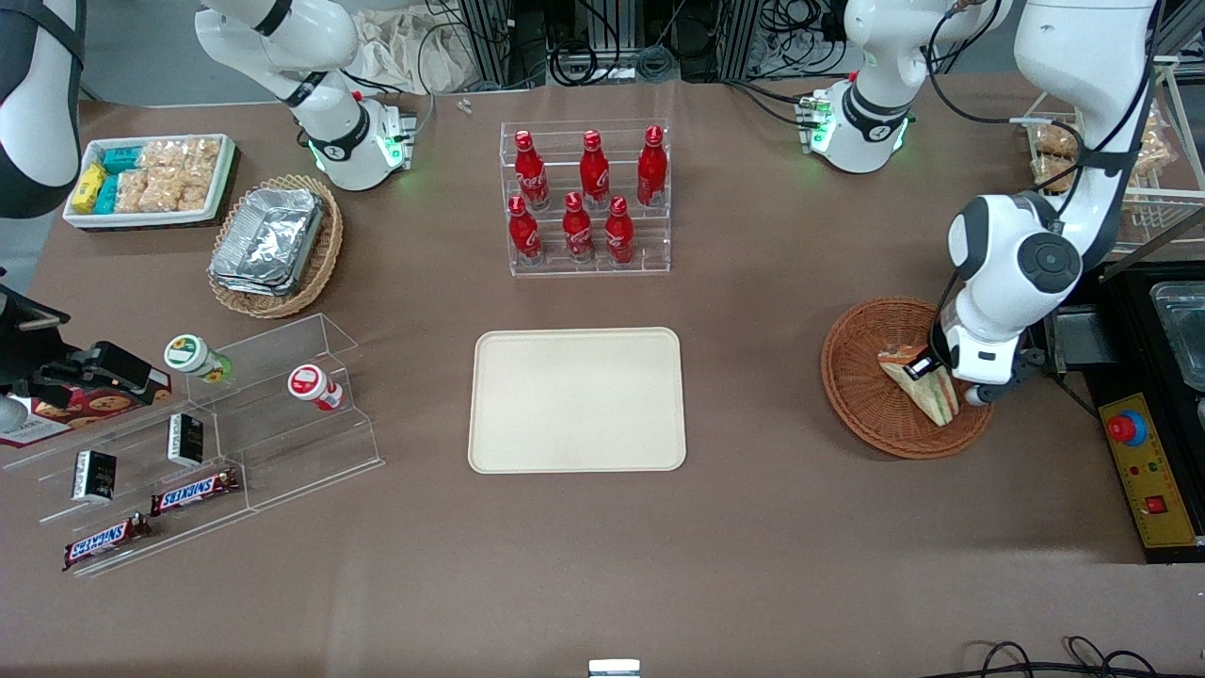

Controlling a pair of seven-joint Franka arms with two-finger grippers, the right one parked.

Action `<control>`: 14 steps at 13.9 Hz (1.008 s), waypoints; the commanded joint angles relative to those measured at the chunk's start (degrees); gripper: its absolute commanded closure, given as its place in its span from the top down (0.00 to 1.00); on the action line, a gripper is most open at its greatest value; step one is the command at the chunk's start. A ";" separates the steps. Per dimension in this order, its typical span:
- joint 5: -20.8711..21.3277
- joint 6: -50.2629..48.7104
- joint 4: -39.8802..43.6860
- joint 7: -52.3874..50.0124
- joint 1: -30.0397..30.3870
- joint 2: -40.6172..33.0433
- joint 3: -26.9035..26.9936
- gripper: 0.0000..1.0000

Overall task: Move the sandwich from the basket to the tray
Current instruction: 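Lift the sandwich up out of the basket with the left gripper, then carry the sandwich over the cream tray and lower it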

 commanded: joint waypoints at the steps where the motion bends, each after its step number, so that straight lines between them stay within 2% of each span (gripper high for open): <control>1: 0.76 -7.77 1.89 3.90 0.34 -6.75 -0.22 0.04; 3: 0.59 -19.69 8.63 8.38 0.34 -9.22 -0.22 0.05; 6: -0.12 -42.28 27.07 15.67 0.34 -8.00 -0.31 0.05; 8: -0.12 -51.89 37.46 20.25 -0.45 -6.42 -0.83 0.05; 10: -0.12 -55.17 42.84 20.36 -3.34 -5.71 -2.67 0.06; 12: -0.20 -55.45 44.53 18.96 -6.76 -4.66 -5.65 0.06; 14: -2.38 -55.27 45.06 12.05 -9.93 -2.04 -8.56 0.06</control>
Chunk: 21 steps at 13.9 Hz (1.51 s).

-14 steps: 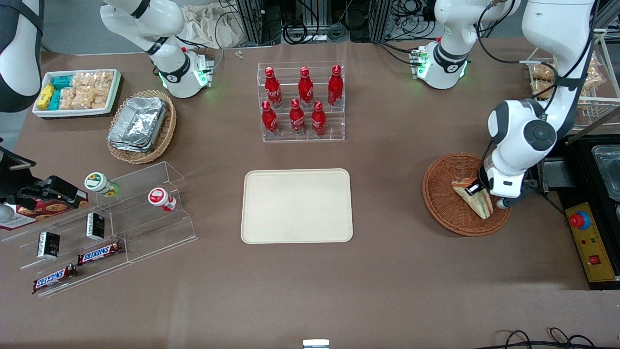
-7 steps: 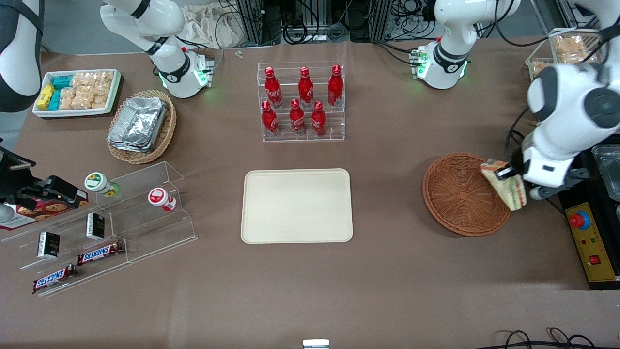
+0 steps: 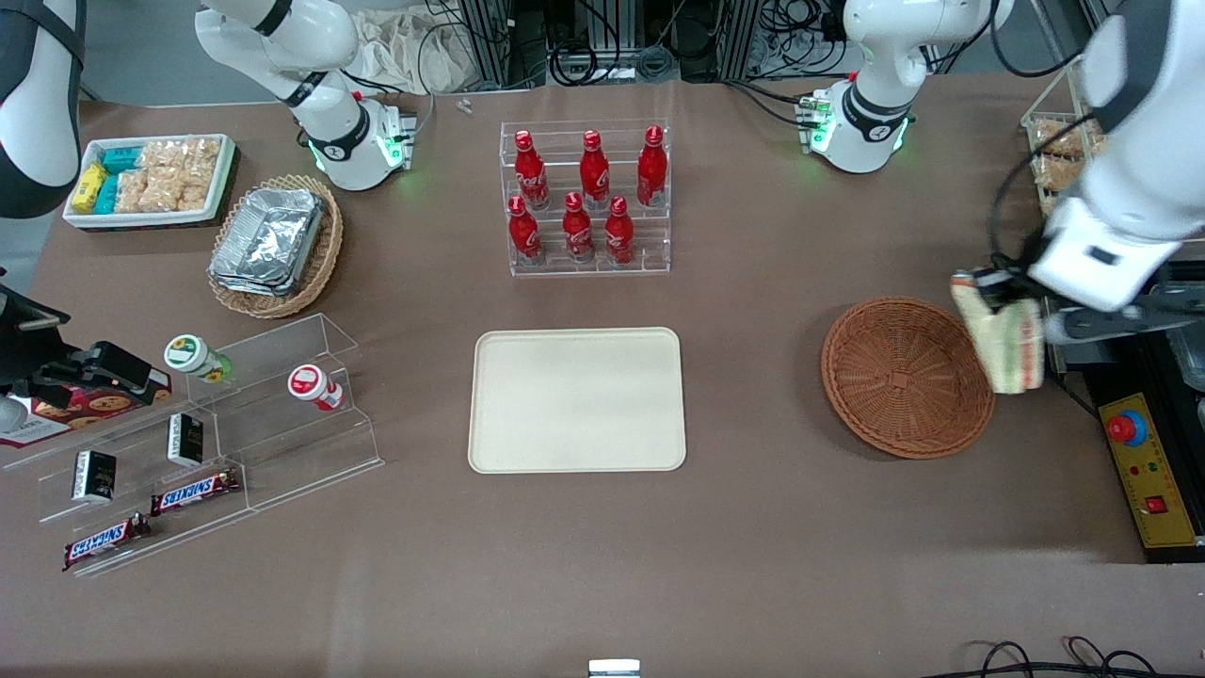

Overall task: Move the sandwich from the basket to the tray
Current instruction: 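Carry the sandwich over the cream tray and lower it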

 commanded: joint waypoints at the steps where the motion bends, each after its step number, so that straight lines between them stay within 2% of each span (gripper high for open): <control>1: -3.69 -0.65 3.11 -9.28 -4.11 6.32 -3.04 0.06; 3: -4.85 3.98 3.19 -14.75 -8.41 10.53 -3.31 0.06; 6: -4.24 14.18 3.19 -24.50 -15.27 17.73 -3.31 0.07; 8: -3.80 21.47 3.19 -27.33 -19.84 23.01 -3.22 0.07; 11: -1.97 31.59 3.11 -26.56 -21.09 29.61 -3.22 0.10; 13: 3.99 33.19 3.11 -26.56 -21.87 32.25 -3.31 0.10; 14: 5.07 33.28 3.11 -26.56 -22.40 32.96 -3.22 0.10; 20: 7.71 39.78 2.58 -26.56 -25.74 37.53 -3.13 0.10; 21: 9.54 39.87 2.58 -26.64 -26.01 37.88 -3.13 0.10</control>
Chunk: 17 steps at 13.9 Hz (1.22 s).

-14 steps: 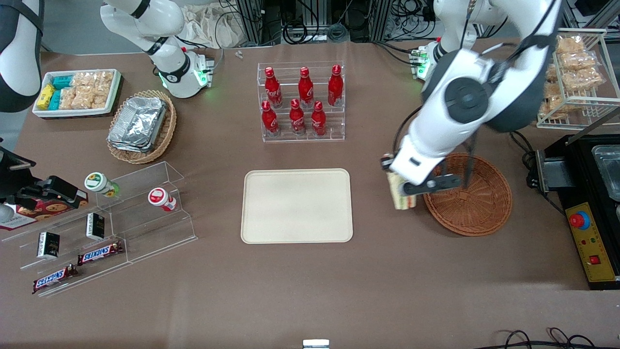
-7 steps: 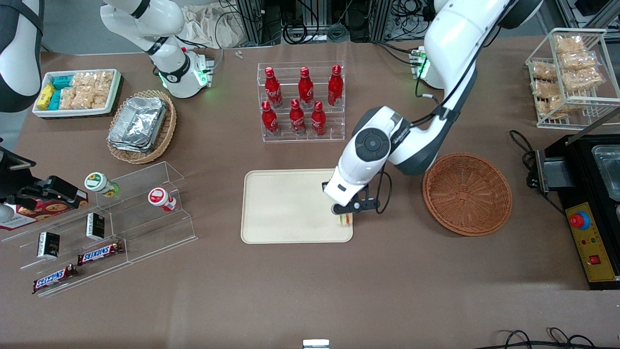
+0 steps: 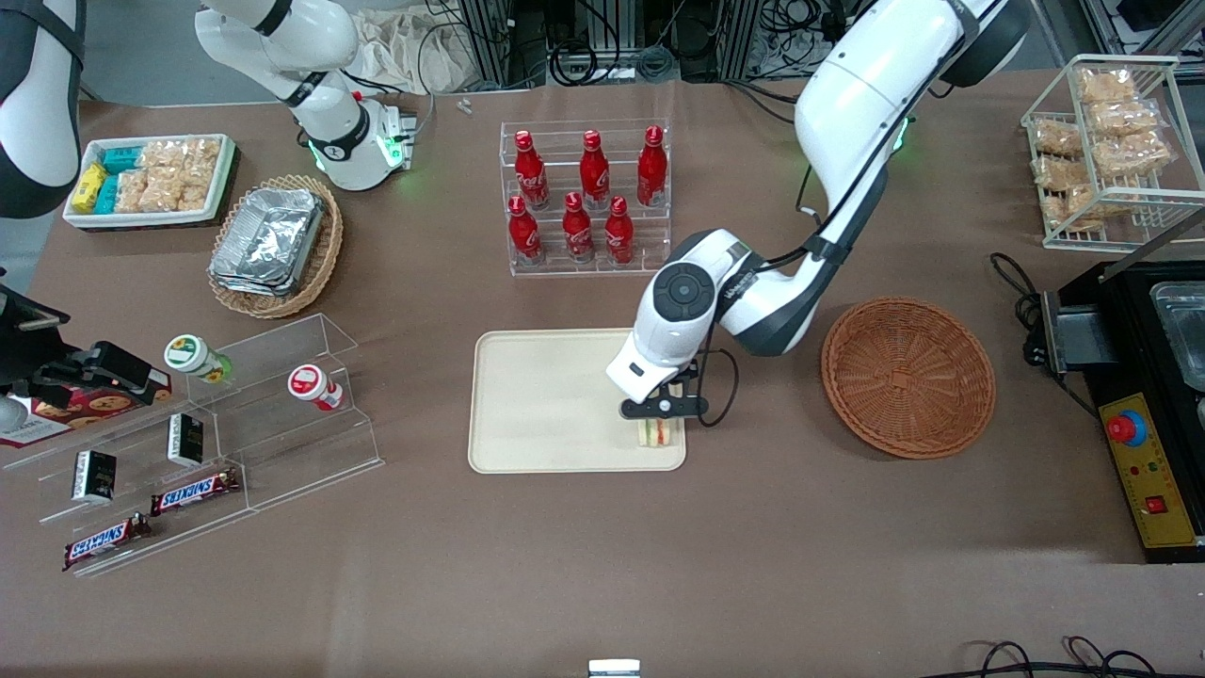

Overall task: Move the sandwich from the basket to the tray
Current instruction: 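Carry the sandwich over the cream tray and lower it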

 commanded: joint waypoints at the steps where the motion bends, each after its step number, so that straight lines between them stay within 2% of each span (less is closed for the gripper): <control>1: 4.11 1.12 1.42 -0.43 -1.30 2.17 0.55 0.10; 6: 4.21 0.50 0.37 2.12 -0.86 2.35 0.55 0.15; 7: 3.86 0.59 0.45 1.60 -0.78 2.43 0.55 0.20; 8: 3.42 0.59 0.63 1.33 -0.69 2.43 0.64 0.41; 9: 3.24 0.59 0.63 0.81 -0.60 2.43 0.64 0.83; 10: 3.15 0.59 0.63 -0.07 -0.51 2.26 0.64 1.00; 15: 2.63 -1.86 1.33 -2.54 0.63 -1.59 0.64 1.00; 17: -0.52 -4.76 1.59 -2.36 2.47 -5.54 0.64 1.00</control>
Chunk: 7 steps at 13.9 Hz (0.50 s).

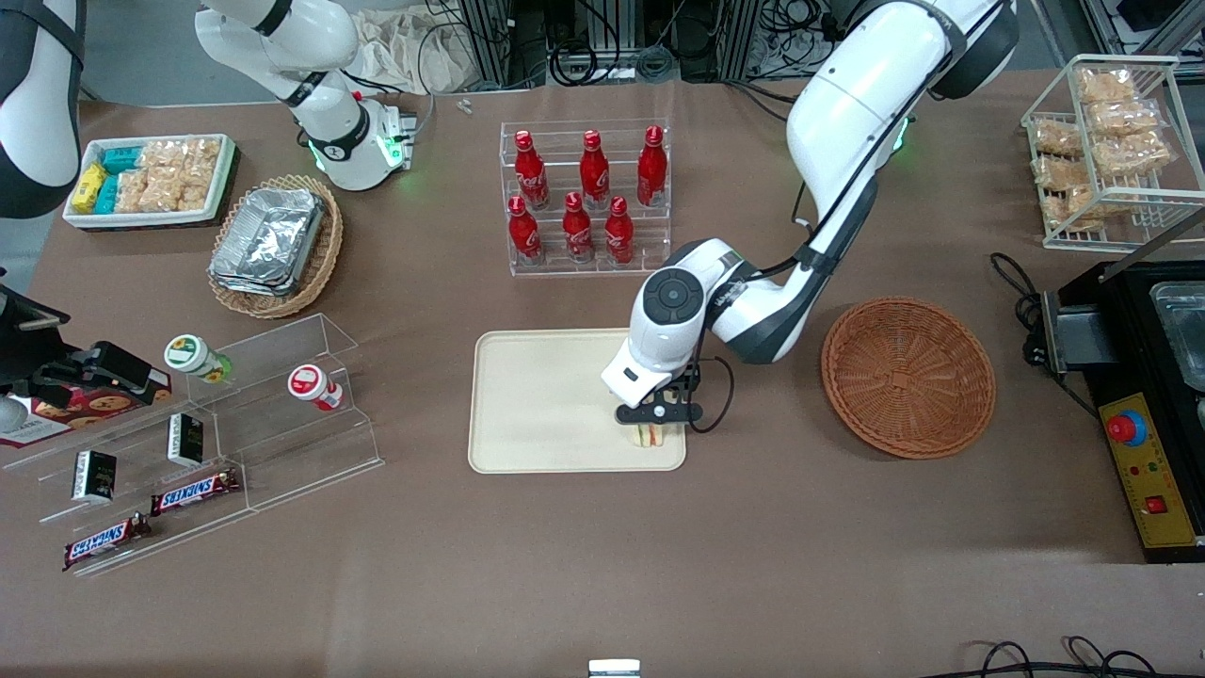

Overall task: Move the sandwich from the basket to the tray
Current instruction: 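Open the left gripper to release the sandwich on the tray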

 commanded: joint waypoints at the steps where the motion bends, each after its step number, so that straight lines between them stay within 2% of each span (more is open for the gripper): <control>1: -3.07 -6.19 -0.19 -0.66 2.29 -7.61 0.03 1.00; 7: -3.34 -28.24 -0.01 2.66 10.63 -25.02 -0.06 1.00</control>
